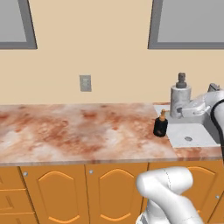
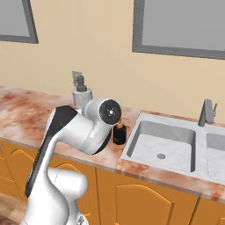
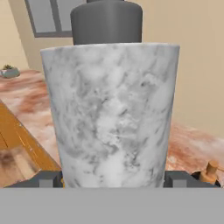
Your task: Locate and retrieve the soap dispenser and soap dispenser from the cabinet. Place them next to the sink.
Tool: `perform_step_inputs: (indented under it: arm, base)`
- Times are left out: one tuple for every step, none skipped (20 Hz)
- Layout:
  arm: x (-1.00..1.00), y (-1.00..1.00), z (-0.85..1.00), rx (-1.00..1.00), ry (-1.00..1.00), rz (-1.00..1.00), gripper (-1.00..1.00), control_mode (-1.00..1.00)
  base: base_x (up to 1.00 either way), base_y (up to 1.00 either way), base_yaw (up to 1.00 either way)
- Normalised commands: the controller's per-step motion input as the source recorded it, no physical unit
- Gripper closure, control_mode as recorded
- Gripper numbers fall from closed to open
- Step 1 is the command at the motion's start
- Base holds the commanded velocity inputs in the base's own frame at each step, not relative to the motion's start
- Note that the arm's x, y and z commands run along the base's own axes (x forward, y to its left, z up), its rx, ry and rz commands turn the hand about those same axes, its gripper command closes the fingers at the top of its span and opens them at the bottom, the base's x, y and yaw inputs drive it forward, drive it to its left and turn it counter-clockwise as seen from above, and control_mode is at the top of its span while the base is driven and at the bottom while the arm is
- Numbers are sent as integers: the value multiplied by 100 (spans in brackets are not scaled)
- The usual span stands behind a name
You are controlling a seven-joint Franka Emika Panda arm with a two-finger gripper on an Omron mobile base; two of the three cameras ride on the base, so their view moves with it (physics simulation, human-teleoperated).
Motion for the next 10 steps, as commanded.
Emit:
perform_step_inputs:
  arm:
    - [20,-47,-28,0,-10,29,100,-100]
    - [23,-49,-26,0,-11,27,100,-100]
    - [19,-48,-25,0,-12,27,100,-100]
    - [14,-40,-25,0,-10,26,100,-100]
    - [3,-28,-24,0,-6,26,100,-100]
    - [0,-16,-25,0,-2,26,100,-100]
    - [0,-8,-25,0,0,29,100,-100]
    - [-4,0,-28,0,7,34,100,-100]
    - [-10,0,-35,0,10,33,100,-100]
    - [-13,5,-34,0,10,34,100,-100]
  base:
    - [0,0,0]
    - [0,0,0]
    - [0,0,0]
    - [0,0,0]
    - [0,0,0]
    - [0,0,0]
    - [0,0,0]
    - [0,0,0]
    - [0,0,0]
    - [0,0,0]
